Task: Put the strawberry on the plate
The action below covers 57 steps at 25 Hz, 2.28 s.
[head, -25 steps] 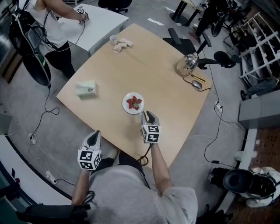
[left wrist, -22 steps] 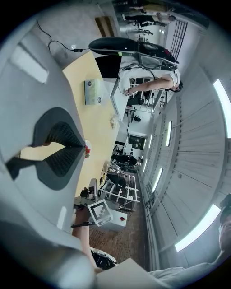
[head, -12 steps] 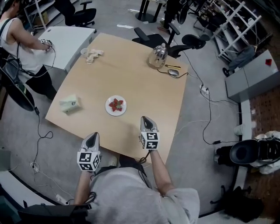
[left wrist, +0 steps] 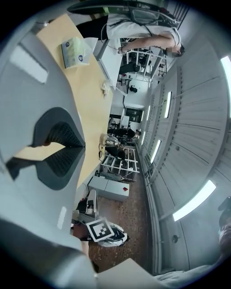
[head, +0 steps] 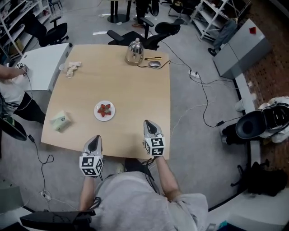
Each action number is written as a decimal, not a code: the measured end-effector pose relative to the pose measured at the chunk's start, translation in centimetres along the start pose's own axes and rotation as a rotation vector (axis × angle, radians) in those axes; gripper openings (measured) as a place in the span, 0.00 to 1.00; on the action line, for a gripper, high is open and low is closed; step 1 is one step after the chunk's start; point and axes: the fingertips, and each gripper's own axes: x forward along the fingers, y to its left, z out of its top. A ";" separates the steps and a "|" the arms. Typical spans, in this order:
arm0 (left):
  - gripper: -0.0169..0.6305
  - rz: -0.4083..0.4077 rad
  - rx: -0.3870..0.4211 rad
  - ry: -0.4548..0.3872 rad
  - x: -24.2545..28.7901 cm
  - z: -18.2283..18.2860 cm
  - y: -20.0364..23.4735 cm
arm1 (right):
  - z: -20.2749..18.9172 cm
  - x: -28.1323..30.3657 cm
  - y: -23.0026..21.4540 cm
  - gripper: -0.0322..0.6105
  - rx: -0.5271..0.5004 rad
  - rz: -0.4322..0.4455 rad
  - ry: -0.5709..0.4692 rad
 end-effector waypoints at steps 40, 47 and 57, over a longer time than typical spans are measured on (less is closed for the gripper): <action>0.05 -0.204 0.080 -0.020 -3.6 -1.0 -4.0 | -3.7 -15.5 2.2 0.06 0.081 -0.236 -0.093; 0.05 -0.194 0.081 -0.027 -3.7 -0.7 -3.5 | -3.1 -15.1 2.1 0.06 0.075 -0.230 -0.105; 0.05 -0.190 0.078 -0.025 -3.5 -0.3 -3.7 | -2.6 -14.9 2.0 0.06 0.076 -0.215 -0.106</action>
